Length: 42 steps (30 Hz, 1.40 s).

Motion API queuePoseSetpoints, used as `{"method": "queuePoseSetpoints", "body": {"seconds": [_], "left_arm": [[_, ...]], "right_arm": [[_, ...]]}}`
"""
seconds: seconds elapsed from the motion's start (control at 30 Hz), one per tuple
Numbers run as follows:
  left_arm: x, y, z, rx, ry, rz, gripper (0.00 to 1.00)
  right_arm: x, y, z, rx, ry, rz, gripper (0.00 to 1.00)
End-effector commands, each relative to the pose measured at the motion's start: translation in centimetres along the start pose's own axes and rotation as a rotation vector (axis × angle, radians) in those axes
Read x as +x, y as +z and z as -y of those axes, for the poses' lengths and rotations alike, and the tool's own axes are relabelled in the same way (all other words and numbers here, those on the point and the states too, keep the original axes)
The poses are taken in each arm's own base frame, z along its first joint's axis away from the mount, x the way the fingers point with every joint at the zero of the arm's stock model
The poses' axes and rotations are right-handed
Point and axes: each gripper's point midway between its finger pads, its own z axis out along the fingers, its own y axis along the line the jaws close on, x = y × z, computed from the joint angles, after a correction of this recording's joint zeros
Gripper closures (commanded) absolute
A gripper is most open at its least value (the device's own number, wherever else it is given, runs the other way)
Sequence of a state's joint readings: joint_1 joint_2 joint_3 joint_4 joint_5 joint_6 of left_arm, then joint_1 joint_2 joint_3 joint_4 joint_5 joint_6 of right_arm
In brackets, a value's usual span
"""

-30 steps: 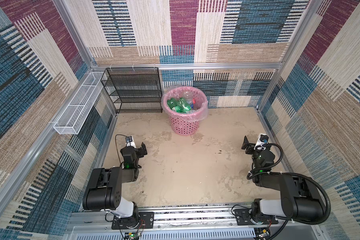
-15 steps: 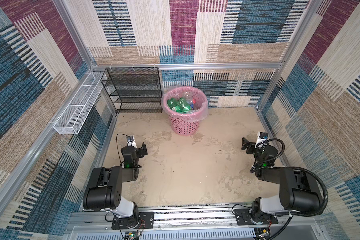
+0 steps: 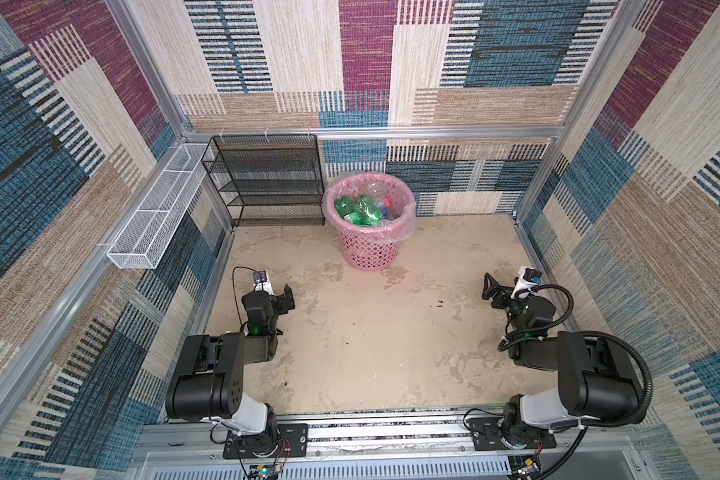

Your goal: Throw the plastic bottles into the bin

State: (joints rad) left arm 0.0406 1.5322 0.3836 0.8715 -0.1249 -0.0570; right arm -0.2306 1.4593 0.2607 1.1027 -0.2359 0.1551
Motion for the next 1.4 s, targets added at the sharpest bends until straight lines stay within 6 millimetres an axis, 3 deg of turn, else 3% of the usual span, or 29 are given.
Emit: {"method": "queuePoseSetpoints", "body": {"seconds": [0.0,0.07,0.2,0.3,0.37,0.67,0.83,1.37], "left_arm": [[-0.5,0.2,0.2,0.006,0.001,0.008,0.01],[-0.4,0.2,0.2,0.004,0.004,0.005,0.01],[-0.4,0.2,0.2,0.003,0.005,0.006,0.01],[-0.4,0.2,0.3,0.005,0.006,0.006,0.01],[-0.5,0.2,0.3,0.005,0.006,0.007,0.01],[-0.5,0.2,0.3,0.006,0.006,0.007,0.01],[-0.5,0.2,0.3,0.006,0.006,0.009,0.01],[-0.4,0.2,0.3,0.004,0.007,0.006,0.01]], "right_arm": [[-1.1,-0.4,-0.9,-0.033,-0.013,0.054,0.01],[-1.0,-0.2,-1.6,-0.034,-0.045,0.055,0.01],[0.6,1.4,-5.4,-0.074,-0.212,0.037,0.01],[0.1,-0.8,-4.4,-0.014,-0.187,0.132,0.02],[0.4,-0.8,-2.6,0.088,-0.143,0.091,0.01],[0.0,-1.0,-3.0,0.072,-0.153,0.122,0.02],[0.7,-0.2,-4.8,-0.031,-0.201,0.083,0.01],[0.4,-0.5,-4.1,0.013,-0.179,0.1,0.01]]}}
